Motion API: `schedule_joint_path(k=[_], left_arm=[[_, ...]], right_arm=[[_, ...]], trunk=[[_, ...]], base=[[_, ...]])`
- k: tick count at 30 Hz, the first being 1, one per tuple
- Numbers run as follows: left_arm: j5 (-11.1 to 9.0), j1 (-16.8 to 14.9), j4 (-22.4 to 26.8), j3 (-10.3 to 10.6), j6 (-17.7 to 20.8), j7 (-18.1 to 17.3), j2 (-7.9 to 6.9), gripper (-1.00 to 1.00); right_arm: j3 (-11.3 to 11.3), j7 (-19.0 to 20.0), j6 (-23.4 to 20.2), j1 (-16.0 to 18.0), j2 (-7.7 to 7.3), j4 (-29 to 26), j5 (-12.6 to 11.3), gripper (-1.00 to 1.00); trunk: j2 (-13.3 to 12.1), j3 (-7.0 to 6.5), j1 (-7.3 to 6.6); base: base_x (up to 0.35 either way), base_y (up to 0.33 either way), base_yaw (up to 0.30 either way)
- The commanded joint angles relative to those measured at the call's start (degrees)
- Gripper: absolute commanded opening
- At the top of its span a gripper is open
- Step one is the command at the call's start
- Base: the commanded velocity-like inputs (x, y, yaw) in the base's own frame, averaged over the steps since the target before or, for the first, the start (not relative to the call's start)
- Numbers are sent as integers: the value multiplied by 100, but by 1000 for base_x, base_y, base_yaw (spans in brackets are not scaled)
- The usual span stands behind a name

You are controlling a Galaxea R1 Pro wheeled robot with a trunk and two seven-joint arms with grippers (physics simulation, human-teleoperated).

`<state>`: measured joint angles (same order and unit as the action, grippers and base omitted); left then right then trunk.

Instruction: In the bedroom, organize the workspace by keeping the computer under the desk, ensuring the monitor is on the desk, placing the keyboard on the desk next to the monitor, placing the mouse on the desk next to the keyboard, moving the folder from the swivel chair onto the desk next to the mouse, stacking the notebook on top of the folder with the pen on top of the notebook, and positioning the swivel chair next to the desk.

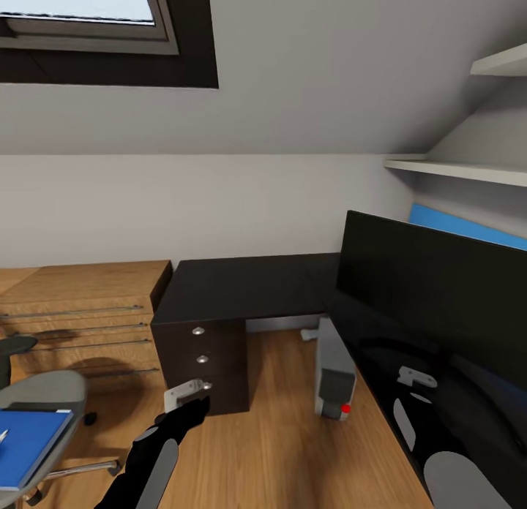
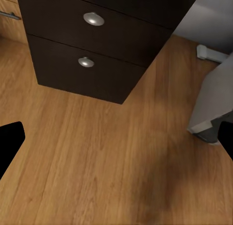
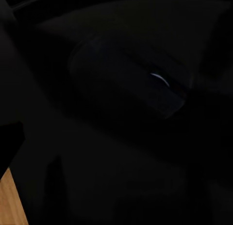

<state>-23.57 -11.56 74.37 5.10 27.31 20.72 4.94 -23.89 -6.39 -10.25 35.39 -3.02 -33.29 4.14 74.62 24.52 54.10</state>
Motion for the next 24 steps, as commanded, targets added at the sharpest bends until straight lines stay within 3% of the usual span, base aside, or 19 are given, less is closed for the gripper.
schedule_joint_path(k=[1,24], left_arm=[[-60,-4,6,8,12,55,-1,100],[-60,-3,-63,8,7,55,-3,100]], right_arm=[[-10,-3,-38,3,3,-10,43,100],[-10,-3,-38,3,-2,-11,43,100]], trunk=[[4,7,1],[4,7,1]], base=[[110,1,0],[22,-8,0]])
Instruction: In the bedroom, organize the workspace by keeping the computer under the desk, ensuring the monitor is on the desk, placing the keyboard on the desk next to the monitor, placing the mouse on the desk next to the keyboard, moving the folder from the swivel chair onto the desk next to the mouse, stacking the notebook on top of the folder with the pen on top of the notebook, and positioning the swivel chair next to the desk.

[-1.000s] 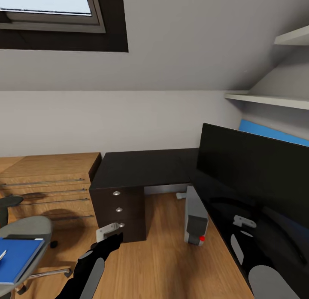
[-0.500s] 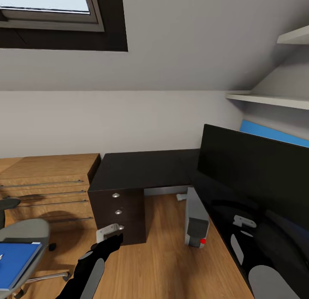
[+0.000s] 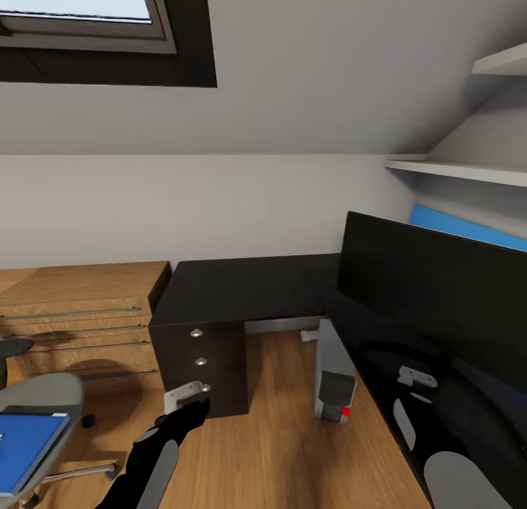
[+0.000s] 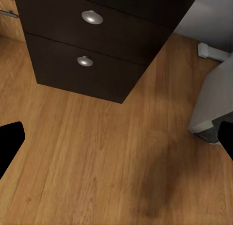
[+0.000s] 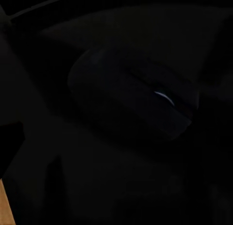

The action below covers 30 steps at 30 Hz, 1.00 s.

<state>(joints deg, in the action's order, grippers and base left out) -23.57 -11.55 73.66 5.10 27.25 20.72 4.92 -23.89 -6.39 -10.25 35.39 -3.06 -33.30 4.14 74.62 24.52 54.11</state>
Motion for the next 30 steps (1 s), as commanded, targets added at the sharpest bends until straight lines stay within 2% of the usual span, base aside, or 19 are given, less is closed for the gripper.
schedule_joint_path(k=[1,30], left_arm=[[-60,-4,8,9,11,55,-1,100],[-57,-3,-31,0,9,55,-3,100]], right_arm=[[-10,-3,-38,3,1,-9,43,100],[-10,-3,-38,3,-2,-9,43,100]], trunk=[[4,7,0],[4,7,0]], base=[[49,-66,0],[23,-7,0]])
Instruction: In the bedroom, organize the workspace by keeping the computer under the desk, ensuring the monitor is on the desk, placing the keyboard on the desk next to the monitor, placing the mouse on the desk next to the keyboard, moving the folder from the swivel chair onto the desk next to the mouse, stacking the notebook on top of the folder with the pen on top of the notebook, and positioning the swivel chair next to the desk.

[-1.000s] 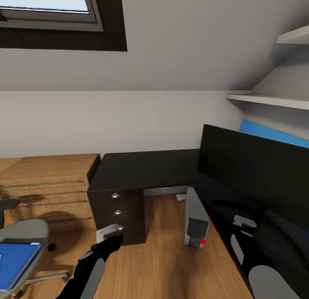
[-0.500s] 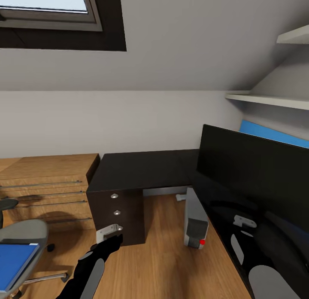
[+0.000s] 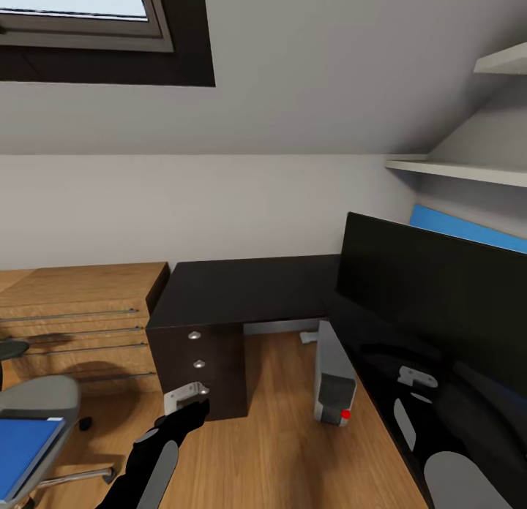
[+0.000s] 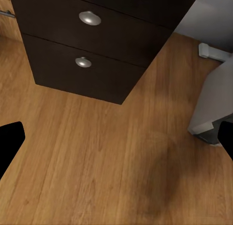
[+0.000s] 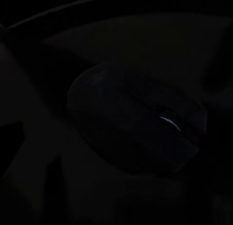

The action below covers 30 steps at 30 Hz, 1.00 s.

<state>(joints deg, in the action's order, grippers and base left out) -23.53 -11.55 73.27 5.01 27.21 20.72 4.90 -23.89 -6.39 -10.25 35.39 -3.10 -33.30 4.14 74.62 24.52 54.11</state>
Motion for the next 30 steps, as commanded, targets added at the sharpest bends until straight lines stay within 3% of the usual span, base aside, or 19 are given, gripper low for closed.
schedule_joint_path(k=[1,30], left_arm=[[-61,-4,5,9,13,55,-1,100],[-55,-3,-6,9,12,55,-4,100]], right_arm=[[-10,-3,-38,3,3,-10,43,100],[-10,-1,-38,3,3,-16,43,100]], trunk=[[4,6,0],[4,6,0]], base=[[26,0,0],[2,-29,0]])
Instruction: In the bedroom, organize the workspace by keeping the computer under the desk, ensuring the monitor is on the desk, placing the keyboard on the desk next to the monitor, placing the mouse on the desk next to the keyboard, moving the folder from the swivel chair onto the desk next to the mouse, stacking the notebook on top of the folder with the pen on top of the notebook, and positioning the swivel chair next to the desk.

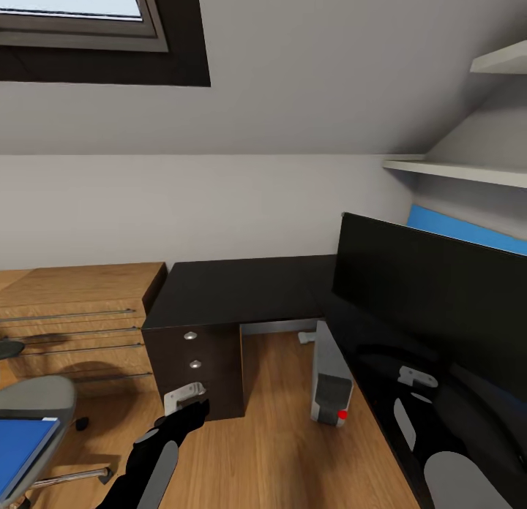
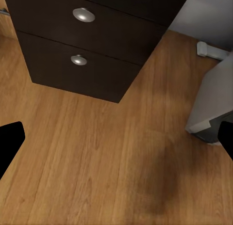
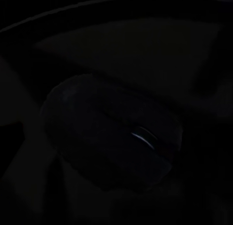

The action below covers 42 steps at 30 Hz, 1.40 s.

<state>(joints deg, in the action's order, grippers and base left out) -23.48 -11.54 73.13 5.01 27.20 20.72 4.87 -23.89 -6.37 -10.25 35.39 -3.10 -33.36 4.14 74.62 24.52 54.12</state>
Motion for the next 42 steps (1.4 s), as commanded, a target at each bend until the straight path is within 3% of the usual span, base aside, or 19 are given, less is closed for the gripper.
schedule_joint_path(k=[1,22,25,33,39,42], left_arm=[[-60,-4,8,9,13,55,-2,100],[-69,-4,8,17,13,62,13,100],[-63,-5,8,17,13,63,14,100],[-68,-6,8,17,13,64,14,100],[-51,-4,8,24,7,77,20,100],[-55,-5,8,25,5,76,21,100]], right_arm=[[-10,-2,-38,3,3,-10,43,100],[-10,4,-38,3,11,-3,43,100],[-3,4,-45,3,11,-3,43,100],[-2,9,-47,3,11,-3,43,100],[-2,9,-47,3,11,-3,43,100],[-2,8,-47,3,11,-3,43,100]], trunk=[[4,7,0],[4,7,0],[124,60,66],[124,60,66],[365,168,198],[365,168,198]], base=[[0,-2,0],[0,0,0],[0,0,0],[0,0,0],[0,0,0],[0,0,0]])
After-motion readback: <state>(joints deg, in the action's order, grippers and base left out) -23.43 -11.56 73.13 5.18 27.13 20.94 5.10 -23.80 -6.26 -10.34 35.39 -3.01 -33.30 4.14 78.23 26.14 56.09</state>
